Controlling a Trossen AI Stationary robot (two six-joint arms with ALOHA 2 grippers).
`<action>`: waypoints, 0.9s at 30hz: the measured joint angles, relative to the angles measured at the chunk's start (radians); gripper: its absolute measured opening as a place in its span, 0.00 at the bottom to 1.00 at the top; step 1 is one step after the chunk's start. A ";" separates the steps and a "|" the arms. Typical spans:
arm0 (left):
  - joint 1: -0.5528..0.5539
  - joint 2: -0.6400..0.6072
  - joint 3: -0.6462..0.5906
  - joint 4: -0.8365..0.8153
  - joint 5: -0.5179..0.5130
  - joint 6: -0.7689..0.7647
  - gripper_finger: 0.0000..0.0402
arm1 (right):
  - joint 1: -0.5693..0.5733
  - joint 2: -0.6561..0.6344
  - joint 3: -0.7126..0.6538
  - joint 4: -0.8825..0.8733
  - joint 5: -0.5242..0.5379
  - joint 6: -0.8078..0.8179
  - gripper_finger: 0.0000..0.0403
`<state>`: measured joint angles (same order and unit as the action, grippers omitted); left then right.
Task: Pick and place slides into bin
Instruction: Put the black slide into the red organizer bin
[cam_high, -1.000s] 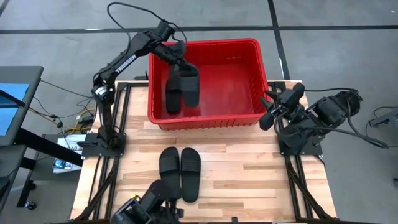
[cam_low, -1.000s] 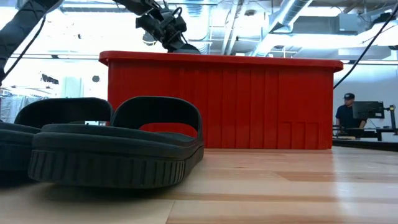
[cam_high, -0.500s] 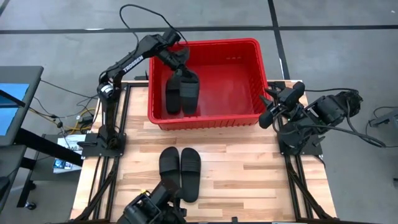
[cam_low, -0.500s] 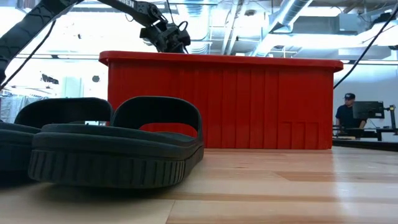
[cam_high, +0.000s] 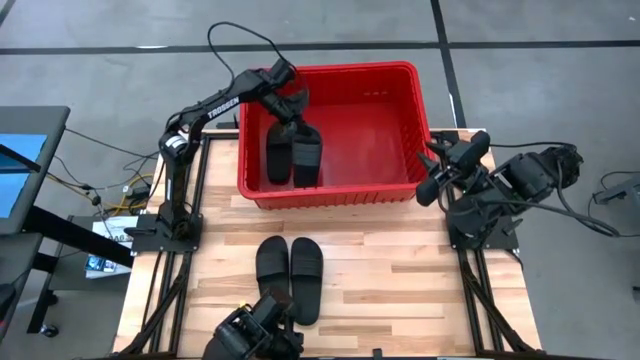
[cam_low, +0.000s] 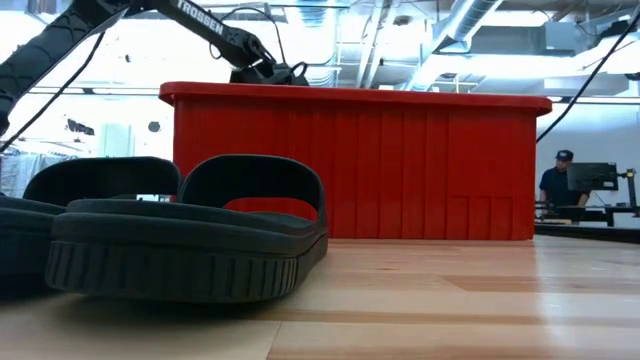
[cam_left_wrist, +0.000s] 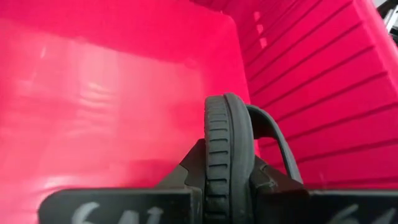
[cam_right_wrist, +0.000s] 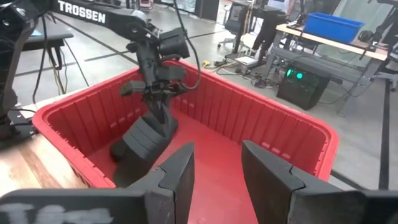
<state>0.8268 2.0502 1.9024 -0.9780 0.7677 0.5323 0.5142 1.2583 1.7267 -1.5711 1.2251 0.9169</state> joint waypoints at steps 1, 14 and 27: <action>0.000 -0.001 -0.014 0.016 0.000 0.000 0.05 | -0.003 0.000 0.000 0.000 0.000 0.000 0.30; 0.015 -0.004 -0.112 0.143 -0.047 0.004 0.05 | -0.034 0.000 0.000 0.000 -0.024 -0.008 0.30; 0.010 -0.004 -0.121 0.198 -0.122 0.050 0.05 | -0.033 0.000 0.000 0.000 -0.025 -0.008 0.30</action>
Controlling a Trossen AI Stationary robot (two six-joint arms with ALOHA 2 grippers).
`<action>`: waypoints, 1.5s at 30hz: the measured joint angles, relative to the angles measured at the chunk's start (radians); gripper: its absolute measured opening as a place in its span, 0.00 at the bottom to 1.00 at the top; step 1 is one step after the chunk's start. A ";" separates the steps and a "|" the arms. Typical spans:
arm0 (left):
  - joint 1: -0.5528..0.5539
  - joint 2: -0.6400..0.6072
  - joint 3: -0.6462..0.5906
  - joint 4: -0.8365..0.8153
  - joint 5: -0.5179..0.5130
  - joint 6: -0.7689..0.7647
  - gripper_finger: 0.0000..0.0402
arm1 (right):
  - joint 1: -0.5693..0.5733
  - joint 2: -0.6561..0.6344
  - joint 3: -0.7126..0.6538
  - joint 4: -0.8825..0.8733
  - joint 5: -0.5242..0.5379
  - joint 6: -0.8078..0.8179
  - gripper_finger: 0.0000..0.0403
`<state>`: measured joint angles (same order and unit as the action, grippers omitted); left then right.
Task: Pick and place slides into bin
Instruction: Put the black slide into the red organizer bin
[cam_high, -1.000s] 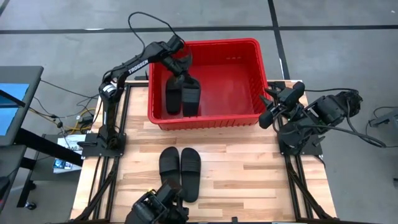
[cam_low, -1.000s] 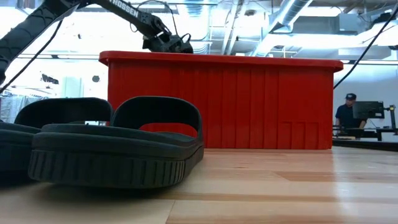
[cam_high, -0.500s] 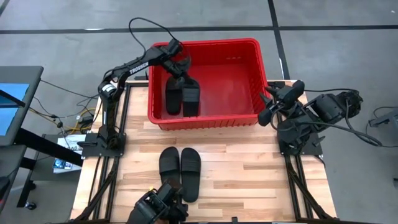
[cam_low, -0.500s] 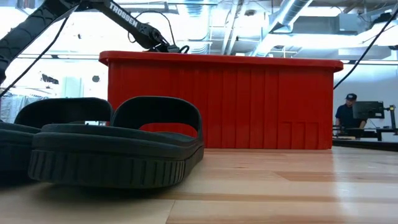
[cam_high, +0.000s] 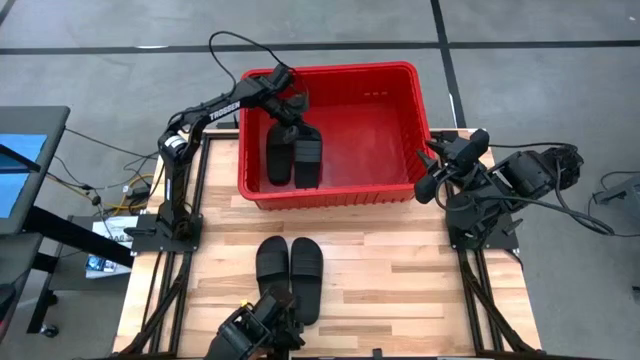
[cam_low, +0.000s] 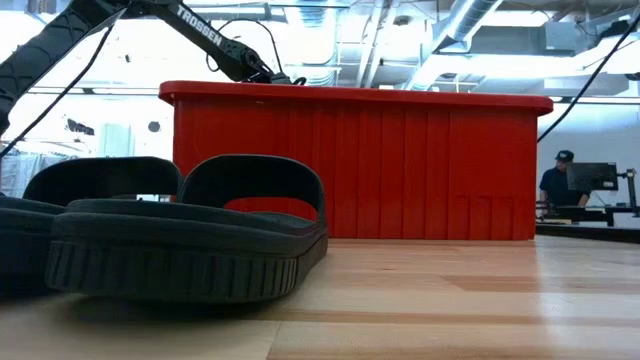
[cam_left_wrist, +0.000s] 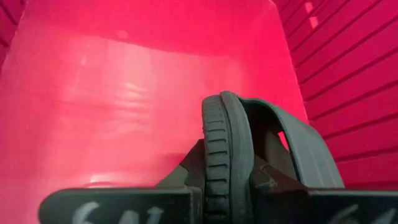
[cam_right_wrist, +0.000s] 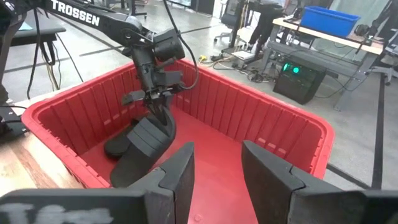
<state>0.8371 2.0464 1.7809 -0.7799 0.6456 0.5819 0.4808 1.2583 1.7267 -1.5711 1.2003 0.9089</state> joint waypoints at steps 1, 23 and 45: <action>0.000 0.000 0.000 0.002 -0.001 0.000 0.05 | 0.000 0.000 0.000 0.000 0.000 0.000 0.31; 0.001 0.000 0.000 -0.014 -0.057 0.056 0.11 | 0.000 0.000 0.000 0.000 -0.012 -0.003 0.30; -0.035 0.000 0.001 0.039 -0.197 0.108 0.25 | 0.000 0.000 0.000 0.000 -0.018 -0.001 0.30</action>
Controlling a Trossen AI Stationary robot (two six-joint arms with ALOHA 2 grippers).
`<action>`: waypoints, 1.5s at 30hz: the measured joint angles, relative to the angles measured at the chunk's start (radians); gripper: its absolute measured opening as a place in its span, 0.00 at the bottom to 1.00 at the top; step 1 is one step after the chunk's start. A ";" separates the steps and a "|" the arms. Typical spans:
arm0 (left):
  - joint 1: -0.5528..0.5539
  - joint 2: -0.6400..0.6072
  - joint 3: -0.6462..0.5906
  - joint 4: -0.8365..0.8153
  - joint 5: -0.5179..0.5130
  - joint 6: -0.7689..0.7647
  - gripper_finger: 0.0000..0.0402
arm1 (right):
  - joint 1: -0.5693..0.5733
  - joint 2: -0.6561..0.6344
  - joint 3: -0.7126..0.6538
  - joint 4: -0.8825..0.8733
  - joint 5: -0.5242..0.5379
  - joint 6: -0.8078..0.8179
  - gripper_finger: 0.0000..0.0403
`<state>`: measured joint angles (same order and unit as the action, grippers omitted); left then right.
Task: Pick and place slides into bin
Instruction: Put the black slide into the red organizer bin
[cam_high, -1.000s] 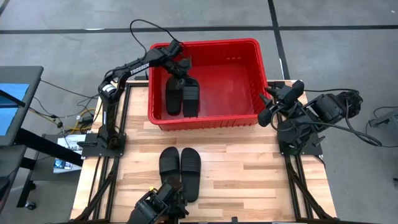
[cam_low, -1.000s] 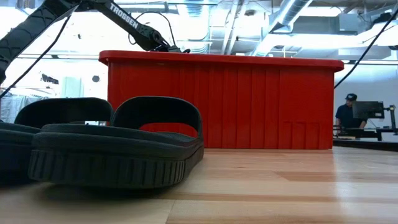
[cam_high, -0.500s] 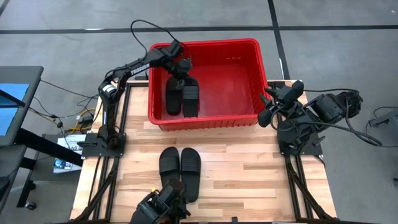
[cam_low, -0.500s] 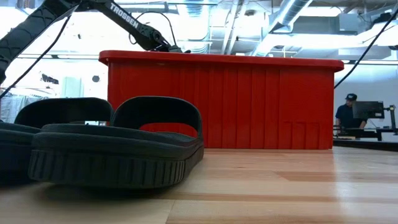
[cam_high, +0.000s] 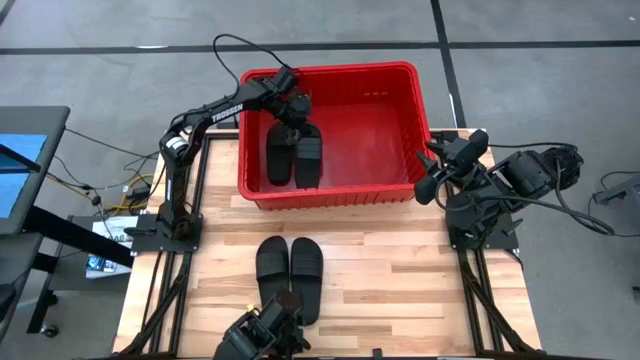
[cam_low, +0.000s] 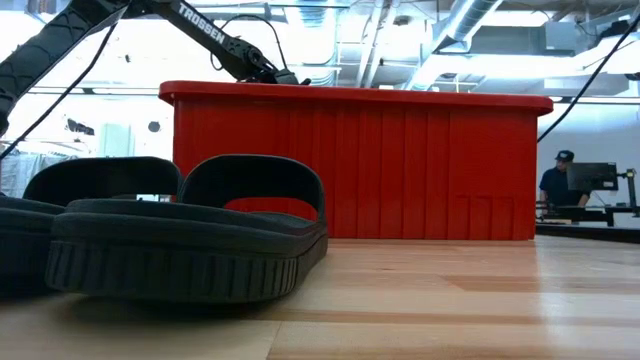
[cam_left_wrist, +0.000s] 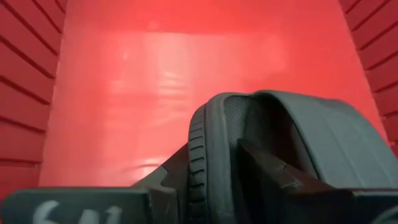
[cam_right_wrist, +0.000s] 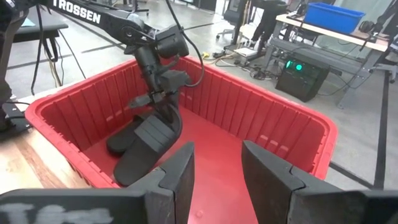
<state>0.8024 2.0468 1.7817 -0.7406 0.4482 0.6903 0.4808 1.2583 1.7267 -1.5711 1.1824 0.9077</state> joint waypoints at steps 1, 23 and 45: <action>0.000 0.000 0.000 0.000 -0.004 0.000 0.26 | 0.000 0.000 0.000 0.000 0.000 0.000 0.30; 0.000 0.000 0.000 0.000 -0.096 0.077 0.37 | 0.000 0.000 0.000 0.000 -0.005 0.001 0.30; 0.000 0.000 0.000 0.017 -0.118 0.119 0.40 | 0.000 0.000 0.000 0.001 -0.005 0.004 0.30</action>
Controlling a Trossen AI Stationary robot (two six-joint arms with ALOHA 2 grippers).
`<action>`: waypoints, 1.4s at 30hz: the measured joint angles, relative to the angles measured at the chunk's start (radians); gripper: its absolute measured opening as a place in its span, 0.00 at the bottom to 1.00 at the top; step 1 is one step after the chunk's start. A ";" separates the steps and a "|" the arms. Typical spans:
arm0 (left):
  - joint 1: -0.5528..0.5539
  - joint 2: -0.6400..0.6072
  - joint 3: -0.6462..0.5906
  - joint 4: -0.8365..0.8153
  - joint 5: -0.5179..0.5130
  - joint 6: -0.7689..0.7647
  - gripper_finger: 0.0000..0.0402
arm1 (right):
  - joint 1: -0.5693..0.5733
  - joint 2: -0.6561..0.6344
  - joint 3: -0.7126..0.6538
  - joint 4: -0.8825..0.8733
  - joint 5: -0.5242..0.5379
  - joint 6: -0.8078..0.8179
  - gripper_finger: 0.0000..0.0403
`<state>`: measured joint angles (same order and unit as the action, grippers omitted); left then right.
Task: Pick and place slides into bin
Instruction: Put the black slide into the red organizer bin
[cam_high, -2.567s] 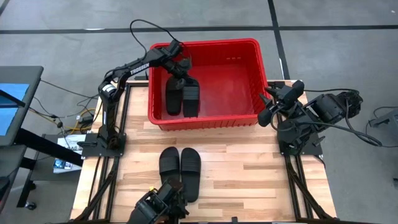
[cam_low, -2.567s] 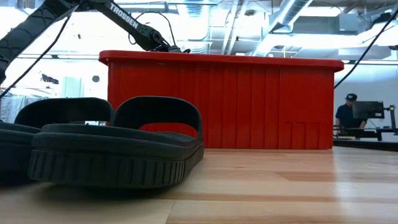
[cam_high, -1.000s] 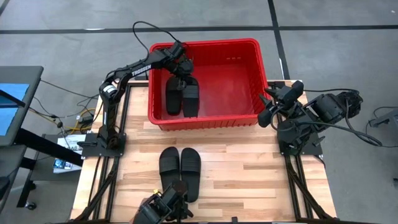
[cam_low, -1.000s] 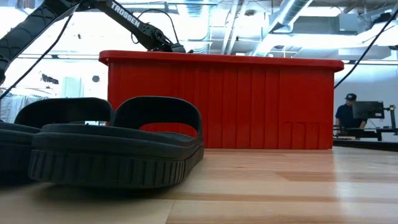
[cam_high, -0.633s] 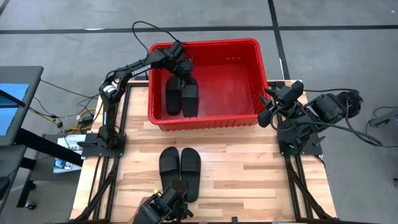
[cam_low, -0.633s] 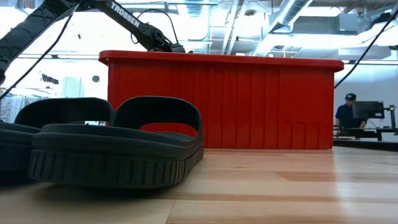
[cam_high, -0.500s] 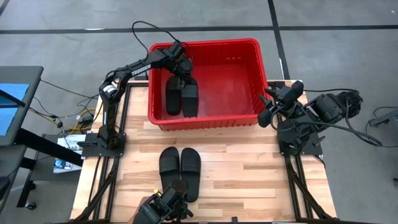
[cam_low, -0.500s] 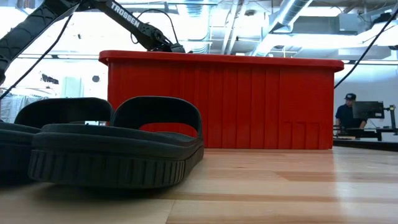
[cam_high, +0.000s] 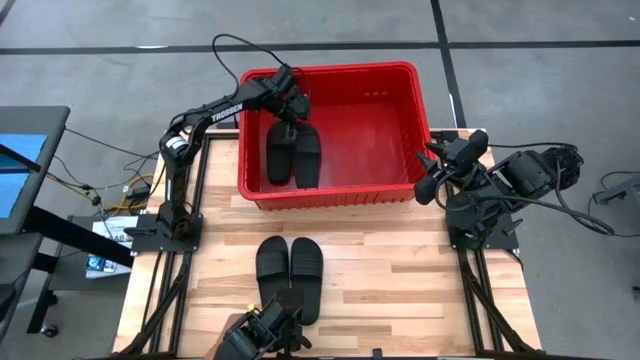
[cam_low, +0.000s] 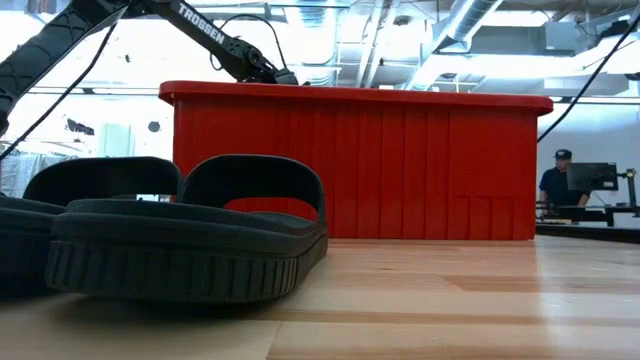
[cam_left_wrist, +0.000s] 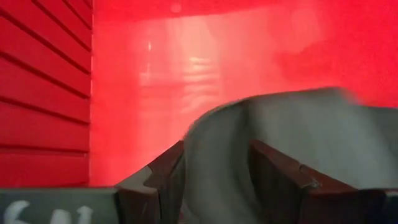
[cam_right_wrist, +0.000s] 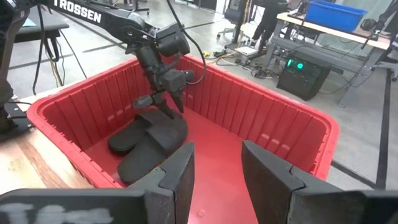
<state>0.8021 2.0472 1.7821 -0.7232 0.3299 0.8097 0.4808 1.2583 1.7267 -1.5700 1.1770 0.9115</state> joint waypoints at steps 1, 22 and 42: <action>0.000 0.000 0.000 0.001 0.001 0.005 0.40 | 0.000 0.000 0.000 0.000 0.000 0.005 0.30; -0.001 0.000 0.000 0.003 -0.030 -0.019 0.39 | 0.000 0.000 0.000 0.007 -0.007 -0.003 0.30; -0.085 -0.338 0.072 -0.164 -0.173 -0.192 0.34 | 0.046 0.000 0.000 -0.001 -0.055 -0.069 0.30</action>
<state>0.7174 1.7094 1.8538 -0.8874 0.1566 0.6179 0.5266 1.2583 1.7264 -1.5707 1.1225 0.8428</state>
